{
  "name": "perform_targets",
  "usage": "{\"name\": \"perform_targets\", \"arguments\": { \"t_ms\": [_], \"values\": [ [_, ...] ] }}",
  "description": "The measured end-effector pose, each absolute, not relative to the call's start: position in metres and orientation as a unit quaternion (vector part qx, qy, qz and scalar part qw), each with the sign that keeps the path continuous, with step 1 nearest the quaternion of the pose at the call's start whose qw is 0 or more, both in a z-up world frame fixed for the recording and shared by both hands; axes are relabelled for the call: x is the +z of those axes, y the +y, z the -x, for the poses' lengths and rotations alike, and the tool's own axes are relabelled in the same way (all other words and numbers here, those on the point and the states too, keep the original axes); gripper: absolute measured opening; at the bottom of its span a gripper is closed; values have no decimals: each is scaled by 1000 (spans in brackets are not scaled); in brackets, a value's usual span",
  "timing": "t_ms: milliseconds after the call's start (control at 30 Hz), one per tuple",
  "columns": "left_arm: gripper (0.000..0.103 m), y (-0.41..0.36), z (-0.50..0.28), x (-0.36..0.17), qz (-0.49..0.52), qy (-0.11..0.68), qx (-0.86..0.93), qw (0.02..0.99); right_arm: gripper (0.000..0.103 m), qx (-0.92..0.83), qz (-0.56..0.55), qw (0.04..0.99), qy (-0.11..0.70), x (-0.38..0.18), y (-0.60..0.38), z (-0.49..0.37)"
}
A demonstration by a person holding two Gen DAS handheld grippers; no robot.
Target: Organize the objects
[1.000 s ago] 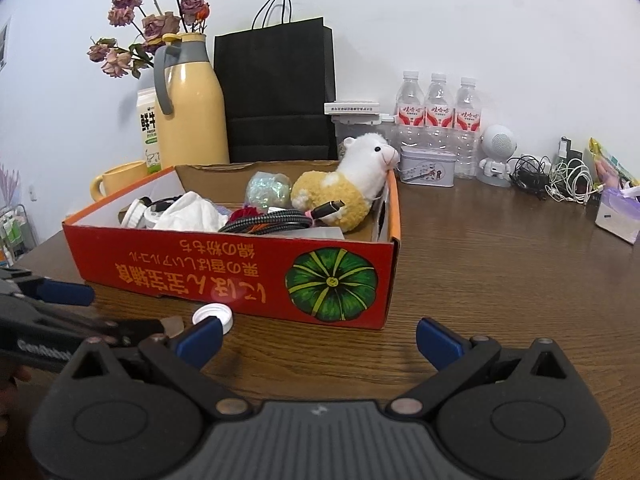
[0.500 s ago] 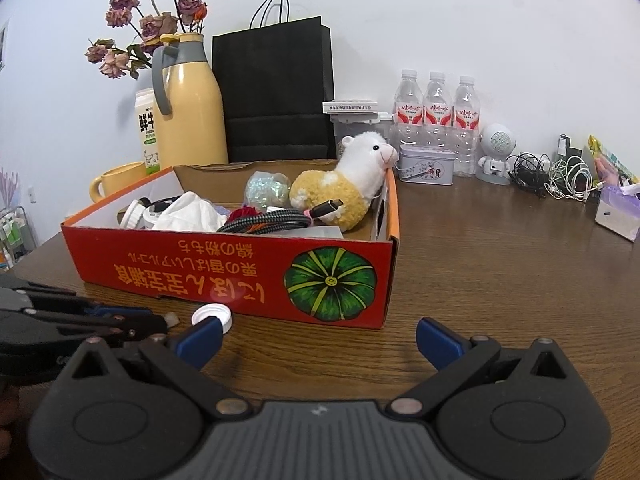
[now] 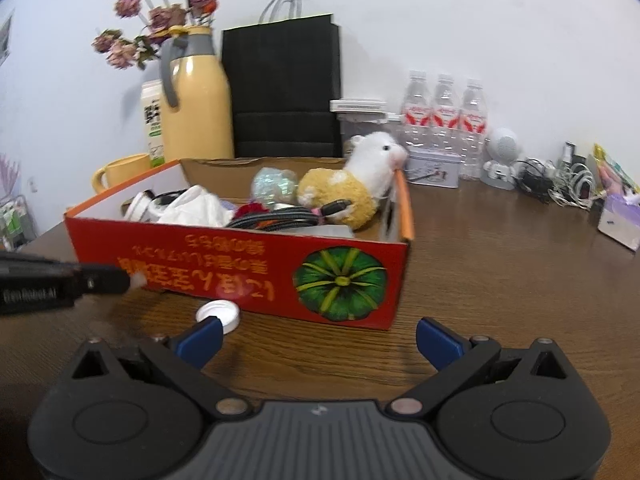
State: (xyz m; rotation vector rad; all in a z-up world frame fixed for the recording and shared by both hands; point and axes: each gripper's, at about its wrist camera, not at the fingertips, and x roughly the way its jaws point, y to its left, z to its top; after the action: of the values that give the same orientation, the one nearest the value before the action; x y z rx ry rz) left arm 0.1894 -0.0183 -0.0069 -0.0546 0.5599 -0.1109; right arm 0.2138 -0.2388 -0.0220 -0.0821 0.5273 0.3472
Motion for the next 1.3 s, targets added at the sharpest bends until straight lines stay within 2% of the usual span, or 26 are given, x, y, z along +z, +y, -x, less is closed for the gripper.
{"name": "perform_targets", "arguments": {
  "t_ms": [200, 400, 433, 833, 1300],
  "values": [
    [6, 0, -183, -1, 41, 265, -41, 962, 75, 219, 65, 934, 276, -20, -204, -219],
    [6, 8, -178, 1, 51, 259, -41, 964, 37, 213, 79, 925, 304, -26, -177, -233],
    [6, 9, -177, 1, 52, 258, -42, 964, 27, 213, 80, 924, 308, -27, -175, -233],
    [6, 13, -174, 10, 59, 241, -48, 968, 27, 230, 75, 931, 275, -14, -173, -216],
    [6, 9, -200, 62, 64, 163, -49, 983, 27, 229, 45, 961, 149, 58, -184, -221]
  ]
}}
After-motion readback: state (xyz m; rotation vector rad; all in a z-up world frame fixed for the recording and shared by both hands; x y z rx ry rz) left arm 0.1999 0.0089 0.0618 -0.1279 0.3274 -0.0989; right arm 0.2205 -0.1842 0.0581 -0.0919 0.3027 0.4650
